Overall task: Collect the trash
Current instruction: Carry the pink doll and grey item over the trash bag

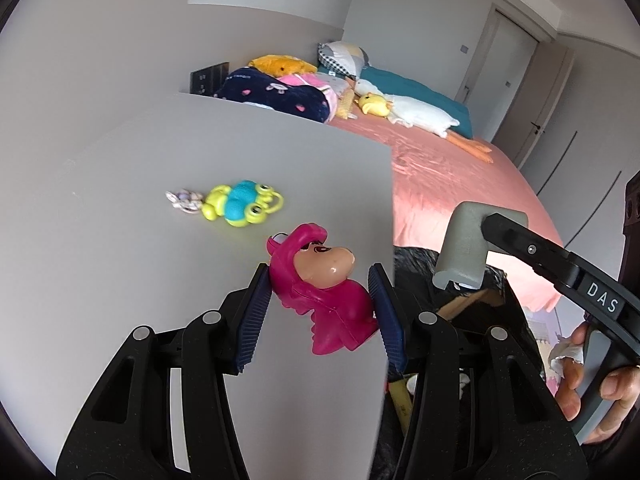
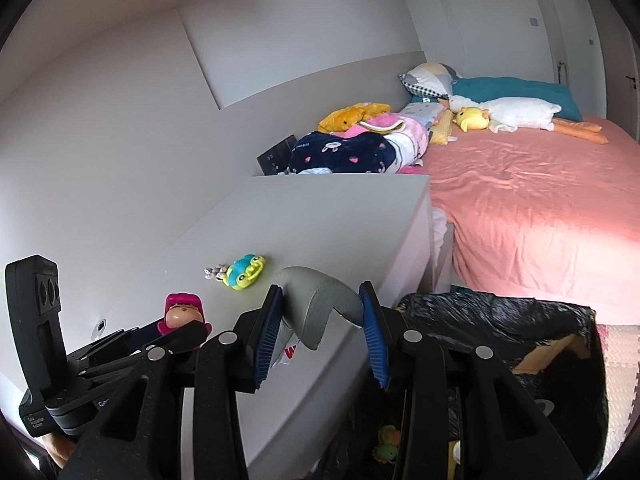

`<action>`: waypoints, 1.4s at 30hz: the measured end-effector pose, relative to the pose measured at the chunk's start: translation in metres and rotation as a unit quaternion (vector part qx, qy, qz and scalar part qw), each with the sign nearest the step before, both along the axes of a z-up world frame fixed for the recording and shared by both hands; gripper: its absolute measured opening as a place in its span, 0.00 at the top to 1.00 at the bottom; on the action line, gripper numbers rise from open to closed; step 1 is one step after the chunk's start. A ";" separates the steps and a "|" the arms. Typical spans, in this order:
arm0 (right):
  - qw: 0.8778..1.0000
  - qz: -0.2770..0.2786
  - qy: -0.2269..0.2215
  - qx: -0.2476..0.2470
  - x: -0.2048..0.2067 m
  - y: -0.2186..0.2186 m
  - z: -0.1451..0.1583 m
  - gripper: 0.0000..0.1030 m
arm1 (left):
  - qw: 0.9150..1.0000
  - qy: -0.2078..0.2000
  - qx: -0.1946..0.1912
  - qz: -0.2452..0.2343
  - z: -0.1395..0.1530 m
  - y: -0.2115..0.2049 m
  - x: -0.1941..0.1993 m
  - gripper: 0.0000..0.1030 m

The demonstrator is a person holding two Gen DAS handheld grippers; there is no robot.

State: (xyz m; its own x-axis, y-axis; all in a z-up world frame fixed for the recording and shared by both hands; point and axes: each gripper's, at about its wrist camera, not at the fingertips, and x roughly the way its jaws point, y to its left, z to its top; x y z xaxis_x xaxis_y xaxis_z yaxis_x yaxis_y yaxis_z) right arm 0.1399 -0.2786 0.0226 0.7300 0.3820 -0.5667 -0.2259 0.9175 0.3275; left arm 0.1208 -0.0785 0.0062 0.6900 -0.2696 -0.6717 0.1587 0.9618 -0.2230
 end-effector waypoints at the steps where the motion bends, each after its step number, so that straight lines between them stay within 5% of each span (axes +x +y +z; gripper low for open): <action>1: 1.000 -0.001 -0.001 0.000 -0.004 -0.003 0.000 0.60 | 1.000 0.000 0.001 -0.003 0.000 -0.005 -0.003 0.52; 17: 0.999 -0.042 -0.017 -0.005 -0.051 -0.061 -0.001 0.60 | 0.999 -0.008 0.010 -0.050 -0.002 -0.063 -0.029 0.52; 42: 0.993 -0.119 -0.021 -0.007 -0.072 -0.136 -0.002 0.59 | 0.992 -0.001 0.026 -0.127 -0.005 -0.142 -0.033 0.52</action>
State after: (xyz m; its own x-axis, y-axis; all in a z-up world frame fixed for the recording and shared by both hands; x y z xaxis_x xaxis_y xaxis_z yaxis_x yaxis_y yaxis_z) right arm 0.0683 -0.4151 0.0204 0.8214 0.1872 -0.5388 -0.0142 0.9511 0.3086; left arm 0.0877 -0.2210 0.0016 0.6055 -0.4009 -0.6875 0.3983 0.9005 -0.1744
